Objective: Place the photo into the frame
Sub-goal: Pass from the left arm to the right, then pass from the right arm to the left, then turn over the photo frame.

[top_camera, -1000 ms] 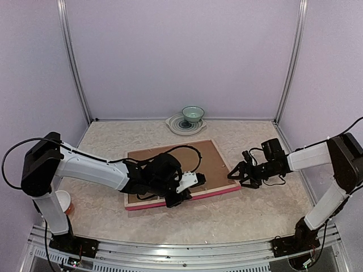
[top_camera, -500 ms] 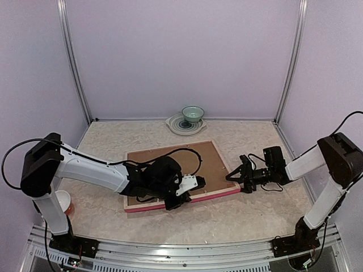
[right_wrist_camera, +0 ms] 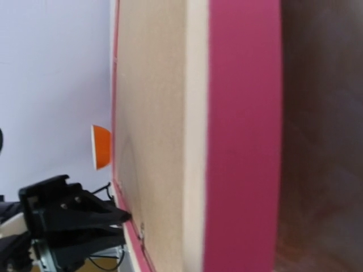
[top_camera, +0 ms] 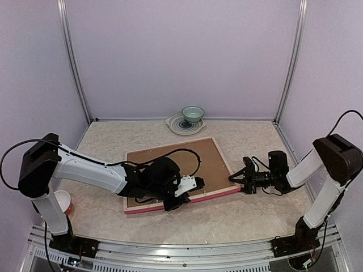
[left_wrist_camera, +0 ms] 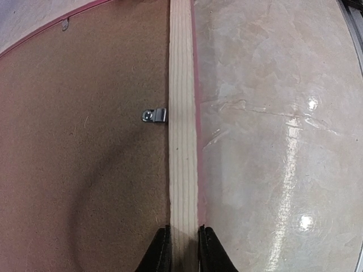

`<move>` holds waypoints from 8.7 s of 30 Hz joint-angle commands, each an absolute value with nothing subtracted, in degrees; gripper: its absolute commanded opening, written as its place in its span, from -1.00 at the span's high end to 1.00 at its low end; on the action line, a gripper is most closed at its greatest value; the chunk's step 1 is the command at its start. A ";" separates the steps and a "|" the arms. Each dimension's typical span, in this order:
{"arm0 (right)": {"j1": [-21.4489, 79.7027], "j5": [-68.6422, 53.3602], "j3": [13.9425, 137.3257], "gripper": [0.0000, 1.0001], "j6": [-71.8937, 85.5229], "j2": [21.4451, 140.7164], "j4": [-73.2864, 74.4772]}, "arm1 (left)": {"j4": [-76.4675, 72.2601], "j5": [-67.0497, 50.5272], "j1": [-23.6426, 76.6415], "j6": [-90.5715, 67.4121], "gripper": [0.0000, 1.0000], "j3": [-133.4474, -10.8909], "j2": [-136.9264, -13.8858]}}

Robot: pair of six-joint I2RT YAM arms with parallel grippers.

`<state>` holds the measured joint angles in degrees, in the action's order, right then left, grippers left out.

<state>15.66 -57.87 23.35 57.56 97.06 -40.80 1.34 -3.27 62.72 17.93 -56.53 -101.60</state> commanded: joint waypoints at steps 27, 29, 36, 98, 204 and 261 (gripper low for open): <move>16.10 -60.61 23.88 0.62 66.37 85.39 -39.90 | -10.00 29.35 73.84 24.63 -0.98 -51.44 -98.27; 16.15 -60.41 23.90 0.63 67.34 84.49 -39.94 | -10.52 32.97 75.10 25.34 -0.94 -51.54 -99.86; 16.69 -60.66 23.04 0.64 71.23 83.33 -42.01 | -13.81 40.69 76.99 28.09 -0.60 -51.44 -102.81; 17.78 -60.22 29.53 -0.86 61.29 78.49 -24.34 | -30.63 53.14 77.37 34.78 1.00 -50.30 -98.49; 4.89 -50.42 36.65 -0.98 40.36 74.79 -4.44 | -15.25 -32.97 29.97 -34.26 1.00 -56.15 -74.61; 1.49 -47.14 36.19 -0.98 38.83 80.73 -7.98 | -37.59 -39.40 27.77 -51.56 0.88 -40.61 -96.17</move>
<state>2.42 -48.10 34.39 38.72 78.78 -5.41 -30.46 -38.46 27.57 -57.95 -41.52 -95.04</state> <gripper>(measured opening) 0.993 0.215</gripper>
